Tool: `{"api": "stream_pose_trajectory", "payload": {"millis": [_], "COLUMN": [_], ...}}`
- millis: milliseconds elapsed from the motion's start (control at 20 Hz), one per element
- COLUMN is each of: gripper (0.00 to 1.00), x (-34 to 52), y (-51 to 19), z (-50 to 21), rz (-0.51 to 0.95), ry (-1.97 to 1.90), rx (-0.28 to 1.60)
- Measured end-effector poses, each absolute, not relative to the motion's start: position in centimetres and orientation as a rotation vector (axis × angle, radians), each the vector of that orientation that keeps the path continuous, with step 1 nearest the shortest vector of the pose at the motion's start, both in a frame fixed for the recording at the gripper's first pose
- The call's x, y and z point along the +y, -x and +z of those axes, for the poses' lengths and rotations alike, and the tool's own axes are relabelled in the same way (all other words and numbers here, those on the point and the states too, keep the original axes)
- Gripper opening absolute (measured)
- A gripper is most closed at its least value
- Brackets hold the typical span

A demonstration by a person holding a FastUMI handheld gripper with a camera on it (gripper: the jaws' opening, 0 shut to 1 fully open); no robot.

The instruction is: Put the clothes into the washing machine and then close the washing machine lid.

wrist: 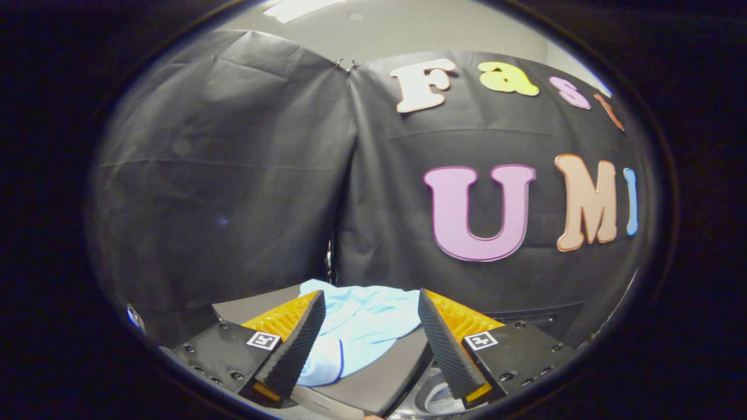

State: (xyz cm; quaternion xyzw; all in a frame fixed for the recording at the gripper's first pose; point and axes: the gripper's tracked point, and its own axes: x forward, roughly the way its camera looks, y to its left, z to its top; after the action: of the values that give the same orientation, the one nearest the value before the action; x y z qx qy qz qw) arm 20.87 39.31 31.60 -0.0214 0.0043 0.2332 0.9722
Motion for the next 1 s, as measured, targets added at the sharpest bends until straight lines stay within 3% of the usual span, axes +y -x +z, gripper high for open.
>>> {"api": "stream_pose_trajectory", "payload": {"millis": [400, 850, 1000], "gripper": [0.99, 0.99, 0.85], "x": [47.0, 48.6, 49.3], "y": [-23.5, -25.1, -24.9], "z": [23.1, 17.9, 18.0], "rz": [0.530, 0.536, 0.563], "ry": [0.141, 0.190, 0.213], "rx": [0.398, 0.619, 0.605]}}
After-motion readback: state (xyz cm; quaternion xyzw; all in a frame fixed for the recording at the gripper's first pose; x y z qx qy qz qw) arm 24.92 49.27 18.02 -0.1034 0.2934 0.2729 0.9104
